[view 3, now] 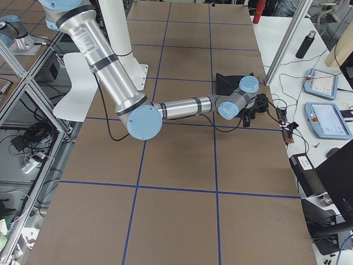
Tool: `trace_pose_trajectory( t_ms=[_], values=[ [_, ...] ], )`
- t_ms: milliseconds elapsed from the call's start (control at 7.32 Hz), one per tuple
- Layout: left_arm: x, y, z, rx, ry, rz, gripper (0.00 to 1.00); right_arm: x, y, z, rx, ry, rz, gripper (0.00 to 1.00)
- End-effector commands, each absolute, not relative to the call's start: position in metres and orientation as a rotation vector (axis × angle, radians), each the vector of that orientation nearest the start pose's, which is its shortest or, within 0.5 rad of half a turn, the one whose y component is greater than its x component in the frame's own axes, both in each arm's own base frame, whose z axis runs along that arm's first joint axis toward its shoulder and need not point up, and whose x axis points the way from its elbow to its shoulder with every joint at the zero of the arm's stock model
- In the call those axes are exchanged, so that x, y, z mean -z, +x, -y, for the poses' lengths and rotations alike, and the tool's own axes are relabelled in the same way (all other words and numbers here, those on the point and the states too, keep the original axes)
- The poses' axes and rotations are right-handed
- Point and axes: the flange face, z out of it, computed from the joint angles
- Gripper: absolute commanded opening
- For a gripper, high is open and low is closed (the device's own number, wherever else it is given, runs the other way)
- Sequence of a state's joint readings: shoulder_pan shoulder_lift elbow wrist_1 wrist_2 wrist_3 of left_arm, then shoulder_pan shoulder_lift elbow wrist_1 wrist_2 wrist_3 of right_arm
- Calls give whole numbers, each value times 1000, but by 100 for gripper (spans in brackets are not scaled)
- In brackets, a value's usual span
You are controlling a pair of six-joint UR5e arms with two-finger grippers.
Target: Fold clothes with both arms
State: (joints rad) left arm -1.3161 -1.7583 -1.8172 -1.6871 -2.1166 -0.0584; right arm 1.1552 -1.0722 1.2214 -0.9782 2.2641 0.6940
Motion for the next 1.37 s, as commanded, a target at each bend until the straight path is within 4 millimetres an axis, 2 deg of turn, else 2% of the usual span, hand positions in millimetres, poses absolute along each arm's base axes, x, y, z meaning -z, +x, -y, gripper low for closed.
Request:
trace_pose_trajectory(
  t_ms=[0, 137, 273, 410, 546, 683, 820, 956, 1093, 1230],
  values=[
    [-474, 11, 549, -374, 447, -556, 100, -495, -158, 631, 42, 264, 920, 100],
    [-492, -16, 537, -388, 443, -539, 100, -498, -124, 607, 82, 260, 876, 100],
    [-509, -34, 522, -380, 429, -533, 100, -498, -89, 575, 124, 245, 833, 100],
    [-524, -53, 503, -339, 408, -524, 100, -501, -56, 533, 152, 211, 794, 100],
    [-563, -61, 471, -303, 332, -534, 100, -518, -25, 481, 159, 168, 761, 100],
    [-584, -63, 461, -285, 285, -534, 100, -549, 0, 431, 151, 119, 746, 100],
    [-590, -73, 458, -260, 264, -536, 100, -580, 22, 388, 158, 83, 735, 100],
    [-606, -76, 447, -235, 193, -546, 100, -609, 35, 357, 192, 58, 731, 100],
    [-614, -76, 427, -216, 169, -627, 100, -625, 37, 339, 181, 21, 731, 100],
    [-627, -69, 394, -202, 139, -728, 100, -635, 37, 330, 160, -9, 740, 100]
  ],
)
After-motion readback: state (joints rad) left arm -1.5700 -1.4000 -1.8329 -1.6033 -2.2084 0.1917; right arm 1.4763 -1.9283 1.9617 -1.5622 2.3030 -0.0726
